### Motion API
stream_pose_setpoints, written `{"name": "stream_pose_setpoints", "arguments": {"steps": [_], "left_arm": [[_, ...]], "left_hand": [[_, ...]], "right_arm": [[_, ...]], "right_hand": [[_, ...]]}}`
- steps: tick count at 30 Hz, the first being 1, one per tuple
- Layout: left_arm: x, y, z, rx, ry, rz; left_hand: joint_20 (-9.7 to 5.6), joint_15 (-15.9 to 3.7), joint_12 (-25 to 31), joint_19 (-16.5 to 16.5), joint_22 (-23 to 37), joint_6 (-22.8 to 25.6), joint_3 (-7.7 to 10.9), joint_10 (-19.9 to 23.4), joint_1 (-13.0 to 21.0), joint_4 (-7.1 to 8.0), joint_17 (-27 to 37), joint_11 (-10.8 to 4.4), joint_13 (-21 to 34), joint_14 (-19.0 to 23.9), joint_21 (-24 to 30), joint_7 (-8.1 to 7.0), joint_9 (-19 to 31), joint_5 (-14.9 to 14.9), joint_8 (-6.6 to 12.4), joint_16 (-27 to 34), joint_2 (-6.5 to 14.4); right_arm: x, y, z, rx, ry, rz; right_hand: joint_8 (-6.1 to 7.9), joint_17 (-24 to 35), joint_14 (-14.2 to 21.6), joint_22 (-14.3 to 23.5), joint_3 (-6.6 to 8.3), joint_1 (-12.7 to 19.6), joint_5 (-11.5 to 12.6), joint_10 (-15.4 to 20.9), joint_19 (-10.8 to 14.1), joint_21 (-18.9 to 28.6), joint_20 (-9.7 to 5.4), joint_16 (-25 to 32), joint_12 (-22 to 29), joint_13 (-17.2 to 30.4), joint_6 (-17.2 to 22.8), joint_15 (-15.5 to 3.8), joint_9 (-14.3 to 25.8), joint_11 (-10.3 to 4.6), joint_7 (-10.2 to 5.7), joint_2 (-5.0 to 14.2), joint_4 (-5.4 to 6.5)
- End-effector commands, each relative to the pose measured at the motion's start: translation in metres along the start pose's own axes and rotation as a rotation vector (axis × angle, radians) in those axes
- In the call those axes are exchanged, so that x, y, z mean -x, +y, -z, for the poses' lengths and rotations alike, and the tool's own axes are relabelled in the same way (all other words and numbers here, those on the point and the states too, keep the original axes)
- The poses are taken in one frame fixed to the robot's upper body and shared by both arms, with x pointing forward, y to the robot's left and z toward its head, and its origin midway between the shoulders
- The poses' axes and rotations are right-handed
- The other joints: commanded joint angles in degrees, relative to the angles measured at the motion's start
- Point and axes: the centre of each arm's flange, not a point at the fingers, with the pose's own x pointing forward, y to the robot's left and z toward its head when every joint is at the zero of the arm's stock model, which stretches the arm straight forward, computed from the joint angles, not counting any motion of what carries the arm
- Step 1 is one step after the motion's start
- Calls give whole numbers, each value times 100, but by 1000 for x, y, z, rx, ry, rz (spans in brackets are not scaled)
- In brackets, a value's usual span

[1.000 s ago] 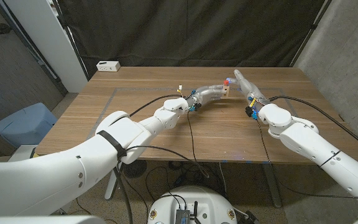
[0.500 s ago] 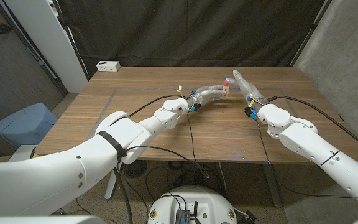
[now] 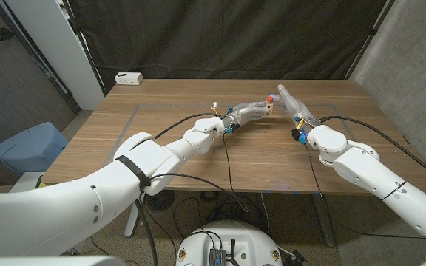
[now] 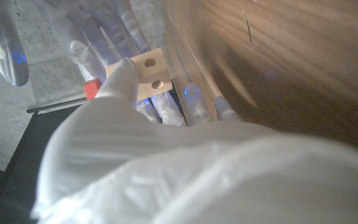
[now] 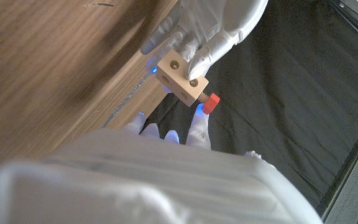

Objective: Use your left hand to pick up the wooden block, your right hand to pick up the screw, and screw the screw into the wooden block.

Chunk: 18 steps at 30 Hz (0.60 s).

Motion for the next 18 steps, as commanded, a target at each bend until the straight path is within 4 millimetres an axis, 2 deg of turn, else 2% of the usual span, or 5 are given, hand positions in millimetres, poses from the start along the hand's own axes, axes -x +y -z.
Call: {"name": "stream_pose_setpoints", "arguments": {"steps": [1, 18], "left_arm": [[0, -1, 0, -2, 0, 2], [-3, -2, -1, -1, 9, -3]], "left_hand": [[-19, -311, 37, 36, 31, 251, 15, 68, -21, 31, 17, 8, 10, 42, 41, 194, 27, 26, 59, 19, 53], [-7, -310, 36, 35, 31, 257, 6, 66, -33, 36, 19, 7, 10, 41, 41, 188, 27, 22, 61, 19, 44]], "right_arm": [[5, -2, -1, 9, -4, 1], [11, -1, -2, 19, 4, -1]], "right_hand": [[26, 8, -851, 1, 16, -45, 34, -374, -27, 13, 21, 29, 8, 0, 43, 31, 6, 12, -36, 181, 20], [31, 7, -852, 1, 27, -44, 38, -376, -29, 14, 21, 29, 9, 0, 61, 29, 6, 13, -39, 186, 17]]}}
